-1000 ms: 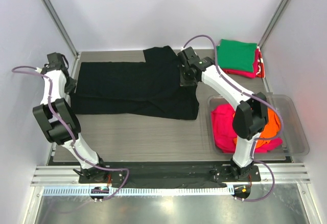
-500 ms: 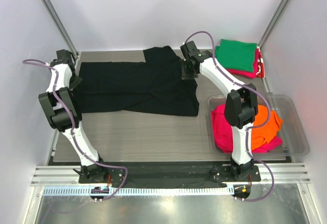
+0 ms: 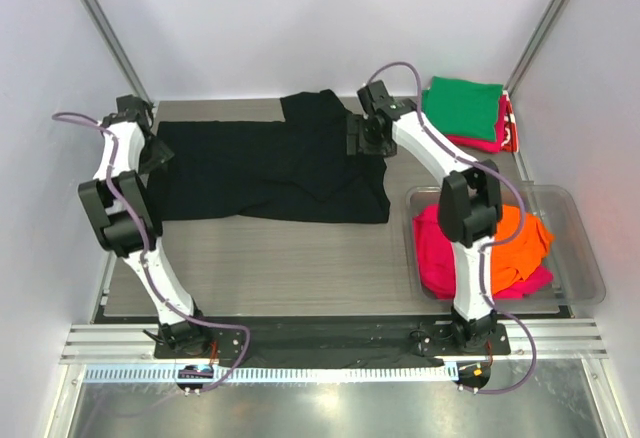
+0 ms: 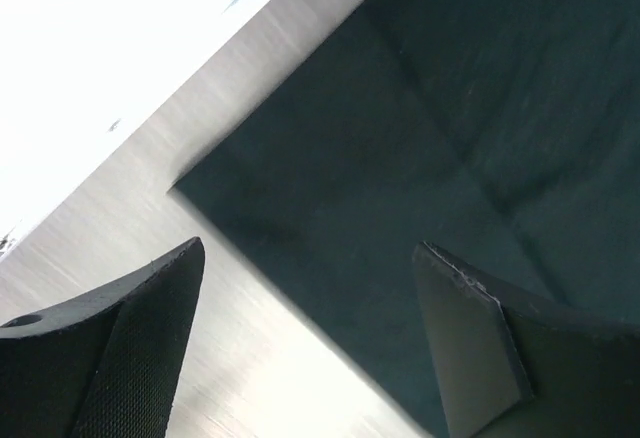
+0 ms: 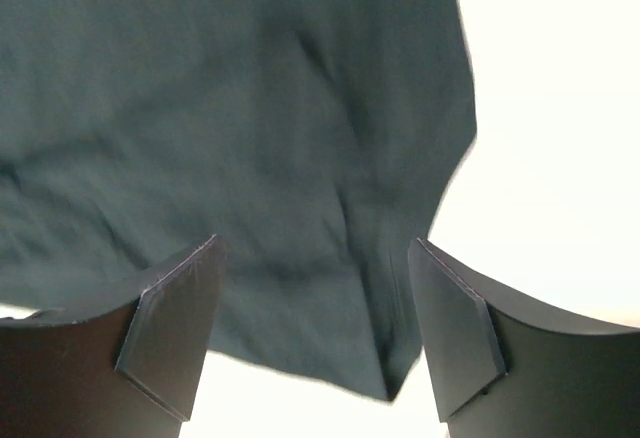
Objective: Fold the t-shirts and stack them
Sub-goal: Fold the tshirt
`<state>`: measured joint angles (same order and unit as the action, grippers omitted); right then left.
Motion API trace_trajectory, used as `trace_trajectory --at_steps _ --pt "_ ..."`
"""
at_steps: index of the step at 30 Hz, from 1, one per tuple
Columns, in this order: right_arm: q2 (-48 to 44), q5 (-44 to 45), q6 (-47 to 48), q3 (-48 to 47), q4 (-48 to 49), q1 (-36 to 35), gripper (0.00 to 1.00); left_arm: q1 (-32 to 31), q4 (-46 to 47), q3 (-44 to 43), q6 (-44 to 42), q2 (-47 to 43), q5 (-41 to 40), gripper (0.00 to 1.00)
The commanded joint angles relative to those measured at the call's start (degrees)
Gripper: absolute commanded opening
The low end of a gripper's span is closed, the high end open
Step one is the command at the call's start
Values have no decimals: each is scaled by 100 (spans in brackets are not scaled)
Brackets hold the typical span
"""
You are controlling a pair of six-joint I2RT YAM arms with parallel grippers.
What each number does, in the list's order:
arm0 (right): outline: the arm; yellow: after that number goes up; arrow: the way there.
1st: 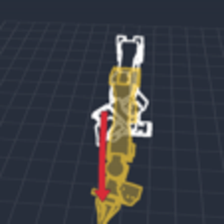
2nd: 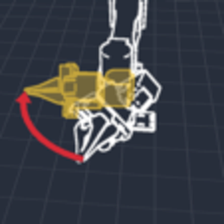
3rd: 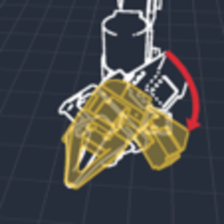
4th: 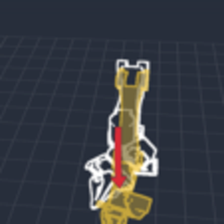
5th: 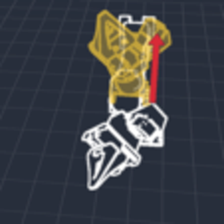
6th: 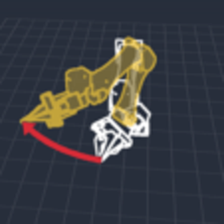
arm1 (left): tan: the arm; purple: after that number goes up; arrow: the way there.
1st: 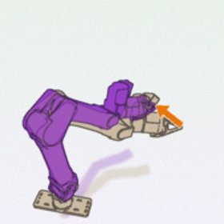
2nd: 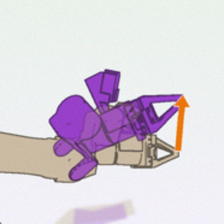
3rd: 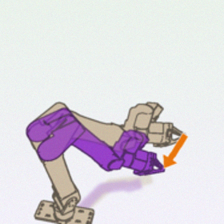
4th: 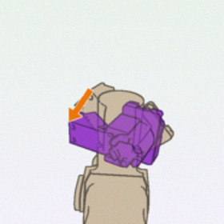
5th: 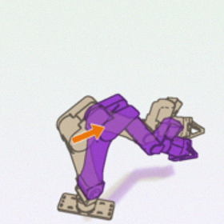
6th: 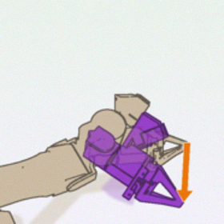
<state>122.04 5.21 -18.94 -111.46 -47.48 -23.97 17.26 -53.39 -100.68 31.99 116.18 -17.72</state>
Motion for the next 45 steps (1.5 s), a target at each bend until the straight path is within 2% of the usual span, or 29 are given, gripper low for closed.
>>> trace_trajectory --at_steps 1,3,4,7,11,24,32,41,45 --pt "-1450 -413 -566 1158 430 15 79 58 257 835 52 -1105 22 86" --pt "-1901 -703 -916 2230 722 15 77 155 486 1382 255 -1465 249 86" --pt "-2251 -897 -1014 2843 949 -3 75 286 774 1968 325 -1815 373 84" --pt "-2614 -1118 -1313 3620 1354 -29 72 637 1398 3093 501 -2387 837 83" --pt "-2852 -1172 -1490 4474 1619 -38 70 981 1893 3968 650 -2802 1270 84" --pt "-2079 146 -1455 4677 1488 -152 70 1210 1955 3802 651 -2074 1429 82" --pt "-1728 1156 -1349 4326 1233 -556 76 1210 2069 3618 827 -1713 1244 80" --pt "-1587 1298 -1235 4247 1171 -688 77 1122 2175 2994 888 -1213 919 76" --pt "-1481 1237 -1147 4203 1171 -688 73 1087 2280 2975 941 -1054 866 70"
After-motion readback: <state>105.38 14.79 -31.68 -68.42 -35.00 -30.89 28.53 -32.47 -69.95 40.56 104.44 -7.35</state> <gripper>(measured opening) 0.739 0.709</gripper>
